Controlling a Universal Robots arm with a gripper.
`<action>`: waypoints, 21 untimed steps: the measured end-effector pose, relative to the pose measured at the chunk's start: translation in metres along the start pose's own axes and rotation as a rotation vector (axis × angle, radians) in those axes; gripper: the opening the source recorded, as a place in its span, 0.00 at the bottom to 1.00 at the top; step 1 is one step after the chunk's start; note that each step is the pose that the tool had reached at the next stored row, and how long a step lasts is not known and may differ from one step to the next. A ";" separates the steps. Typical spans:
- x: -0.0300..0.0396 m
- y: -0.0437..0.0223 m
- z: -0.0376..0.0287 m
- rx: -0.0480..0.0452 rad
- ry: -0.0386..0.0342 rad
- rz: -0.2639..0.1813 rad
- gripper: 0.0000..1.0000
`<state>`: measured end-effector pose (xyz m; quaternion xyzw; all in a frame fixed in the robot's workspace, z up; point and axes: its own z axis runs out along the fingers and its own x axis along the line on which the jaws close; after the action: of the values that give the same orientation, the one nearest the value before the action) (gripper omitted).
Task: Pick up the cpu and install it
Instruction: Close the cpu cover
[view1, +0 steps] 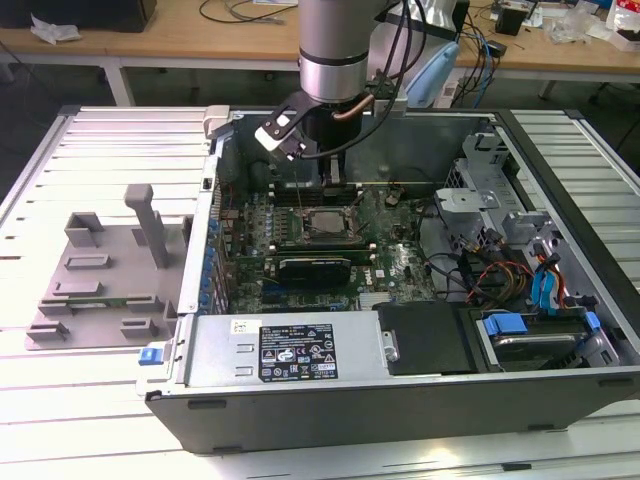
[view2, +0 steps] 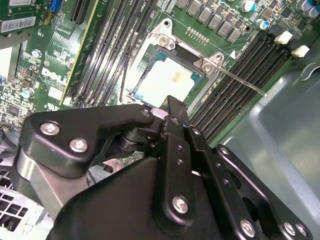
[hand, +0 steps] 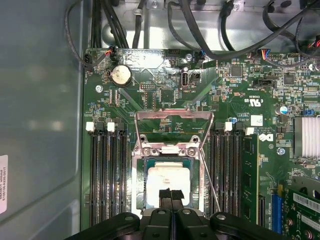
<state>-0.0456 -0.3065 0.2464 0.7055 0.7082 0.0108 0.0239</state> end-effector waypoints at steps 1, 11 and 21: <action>0.0000 0.0000 -0.0001 0.0000 0.0000 0.000 0.11; -0.0002 0.0006 -0.0122 0.0000 -0.0001 0.000 0.11; -0.0005 0.0012 -0.0255 0.0000 0.0000 0.000 0.11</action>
<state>-0.0456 -0.3065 0.2719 0.7055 0.7082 0.0108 0.0239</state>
